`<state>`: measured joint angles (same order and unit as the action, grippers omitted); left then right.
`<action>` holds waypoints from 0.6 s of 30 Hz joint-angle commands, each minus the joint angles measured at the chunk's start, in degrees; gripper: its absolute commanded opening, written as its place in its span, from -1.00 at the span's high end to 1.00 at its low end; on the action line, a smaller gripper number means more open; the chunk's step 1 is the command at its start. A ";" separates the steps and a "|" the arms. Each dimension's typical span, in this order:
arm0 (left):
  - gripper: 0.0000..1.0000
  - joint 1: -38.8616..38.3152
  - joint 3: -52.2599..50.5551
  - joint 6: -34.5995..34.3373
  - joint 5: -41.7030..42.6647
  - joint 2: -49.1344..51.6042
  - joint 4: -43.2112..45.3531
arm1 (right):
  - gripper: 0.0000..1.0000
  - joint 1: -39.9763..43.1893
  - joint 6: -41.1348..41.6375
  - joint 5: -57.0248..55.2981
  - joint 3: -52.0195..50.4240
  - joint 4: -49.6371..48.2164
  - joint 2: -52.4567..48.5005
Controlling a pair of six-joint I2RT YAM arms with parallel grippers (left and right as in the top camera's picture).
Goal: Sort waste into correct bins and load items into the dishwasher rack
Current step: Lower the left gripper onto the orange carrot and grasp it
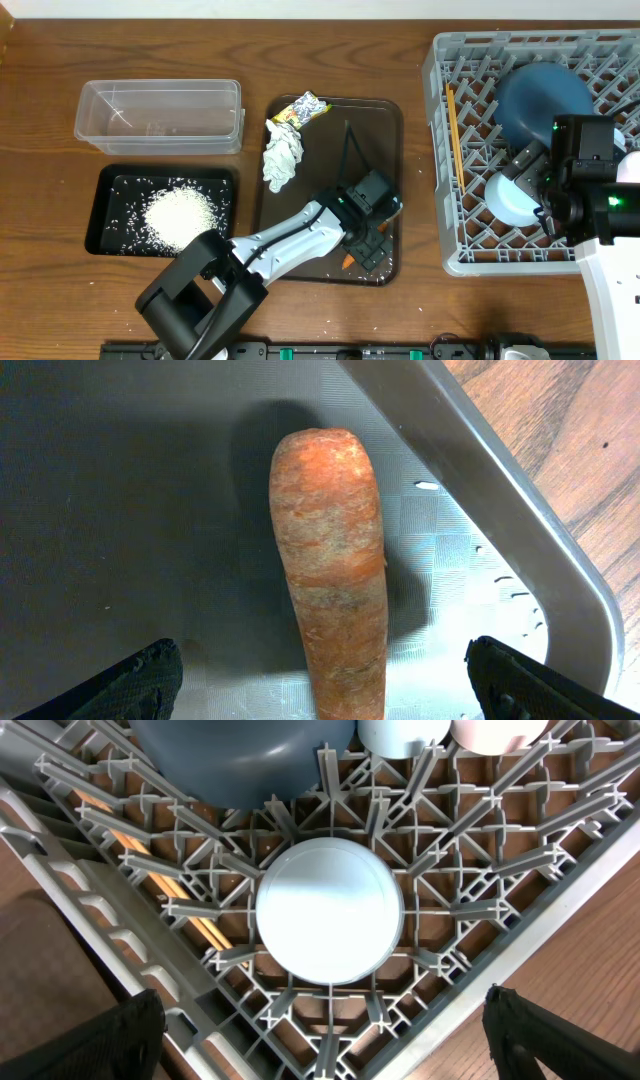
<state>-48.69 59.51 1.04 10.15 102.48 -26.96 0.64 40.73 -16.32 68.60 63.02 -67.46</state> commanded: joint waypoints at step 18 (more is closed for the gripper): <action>-0.54 0.00 -0.15 -2.67 -2.23 3.13 0.09 | -0.98 0.46 -0.74 -0.98 1.03 0.02 0.17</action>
<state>-48.75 59.53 -0.54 7.53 103.83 -26.70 0.62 40.71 -16.34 68.60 63.05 -67.46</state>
